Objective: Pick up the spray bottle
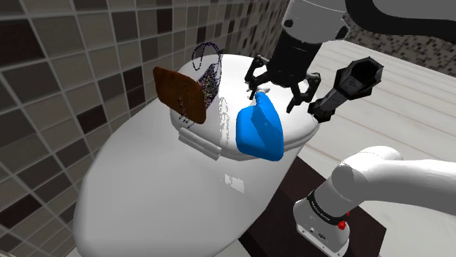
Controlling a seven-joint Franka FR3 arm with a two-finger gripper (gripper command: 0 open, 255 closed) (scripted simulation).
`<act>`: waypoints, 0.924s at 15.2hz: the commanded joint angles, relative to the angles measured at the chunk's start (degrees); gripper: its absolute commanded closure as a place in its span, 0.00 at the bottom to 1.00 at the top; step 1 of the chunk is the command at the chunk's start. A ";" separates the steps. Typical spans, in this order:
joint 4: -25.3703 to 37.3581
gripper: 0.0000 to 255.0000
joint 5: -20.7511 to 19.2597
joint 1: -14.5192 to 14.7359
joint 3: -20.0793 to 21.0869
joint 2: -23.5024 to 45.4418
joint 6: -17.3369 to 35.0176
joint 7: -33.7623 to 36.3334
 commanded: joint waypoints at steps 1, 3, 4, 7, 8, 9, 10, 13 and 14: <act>-1.57 0.00 0.45 0.20 0.47 -0.45 1.18 0.04; -2.08 0.00 0.57 0.28 0.59 -0.61 1.55 0.01; -2.02 1.00 0.57 0.26 0.61 -0.56 1.55 0.02; -2.05 1.00 0.57 0.27 0.60 -0.58 1.55 0.02; -2.10 1.00 0.56 0.28 0.57 -0.62 1.54 -0.01; -2.15 1.00 0.57 0.31 0.55 -0.67 1.54 -0.02; -2.19 1.00 0.59 0.31 0.58 -0.68 1.58 0.00; -2.08 1.00 0.56 0.31 0.57 -0.59 1.56 0.04; -1.20 1.00 0.33 0.20 0.37 -0.32 0.93 0.10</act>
